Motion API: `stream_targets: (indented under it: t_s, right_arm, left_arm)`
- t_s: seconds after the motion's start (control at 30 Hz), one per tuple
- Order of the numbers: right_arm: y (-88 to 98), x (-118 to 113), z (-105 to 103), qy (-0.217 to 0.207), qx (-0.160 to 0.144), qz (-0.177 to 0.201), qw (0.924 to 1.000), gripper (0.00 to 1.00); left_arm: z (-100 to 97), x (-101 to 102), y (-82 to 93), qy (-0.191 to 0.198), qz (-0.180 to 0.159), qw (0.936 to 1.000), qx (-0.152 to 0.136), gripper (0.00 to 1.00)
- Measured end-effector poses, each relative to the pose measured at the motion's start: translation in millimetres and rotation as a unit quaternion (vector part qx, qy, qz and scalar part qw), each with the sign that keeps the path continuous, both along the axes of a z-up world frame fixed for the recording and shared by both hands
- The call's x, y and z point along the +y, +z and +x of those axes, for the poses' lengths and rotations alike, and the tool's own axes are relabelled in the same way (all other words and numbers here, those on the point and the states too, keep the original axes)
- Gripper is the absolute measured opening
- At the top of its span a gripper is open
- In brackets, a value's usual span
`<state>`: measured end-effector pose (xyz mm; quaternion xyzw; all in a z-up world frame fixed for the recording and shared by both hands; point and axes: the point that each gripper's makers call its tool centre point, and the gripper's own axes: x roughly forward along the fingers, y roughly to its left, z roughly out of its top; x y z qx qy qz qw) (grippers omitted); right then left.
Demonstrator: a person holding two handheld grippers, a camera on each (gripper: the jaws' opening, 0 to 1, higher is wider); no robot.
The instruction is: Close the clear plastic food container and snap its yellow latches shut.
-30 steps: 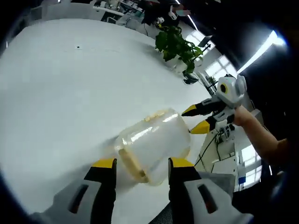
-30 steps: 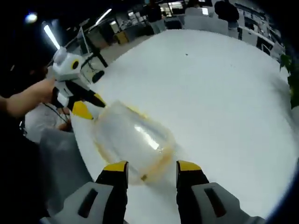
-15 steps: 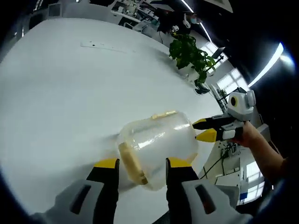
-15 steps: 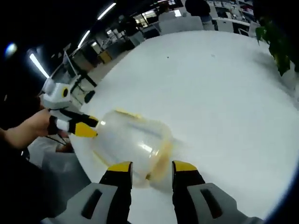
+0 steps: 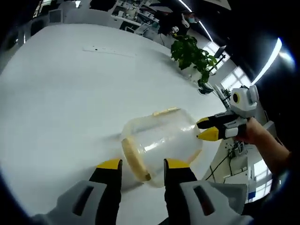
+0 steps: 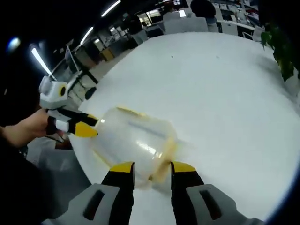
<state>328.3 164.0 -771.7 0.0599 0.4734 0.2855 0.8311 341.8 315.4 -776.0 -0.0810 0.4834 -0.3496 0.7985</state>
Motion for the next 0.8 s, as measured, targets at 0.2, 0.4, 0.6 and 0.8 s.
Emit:
stream_targets:
  t_s: [0.2, 0.4, 0.6, 0.8]
  right_arm:
    - [1.4, 3.0, -1.0, -0.001, -0.002, -0.005, 1.0, 0.27]
    - [1.0, 3.3, -1.9, 0.0, -0.003, -0.013, 0.9999, 0.25]
    - [1.2, 3.5, -2.5, 0.012, 0.001, -0.019, 0.9998, 0.24]
    - [0.6, 4.0, -0.4, 0.022, 0.013, -0.027, 0.9993, 0.22]
  left_arm:
    - [1.0, -2.7, 0.4, -0.009, 0.004, 0.9998, -0.015, 0.31]
    - [1.9, -3.9, 1.8, -0.006, 0.013, 0.9997, -0.019, 0.29]
    - [3.5, -5.0, 2.0, -0.013, 0.016, 0.9996, -0.017, 0.28]
    - [4.5, -6.6, 1.7, -0.018, 0.018, 0.9997, -0.003, 0.27]
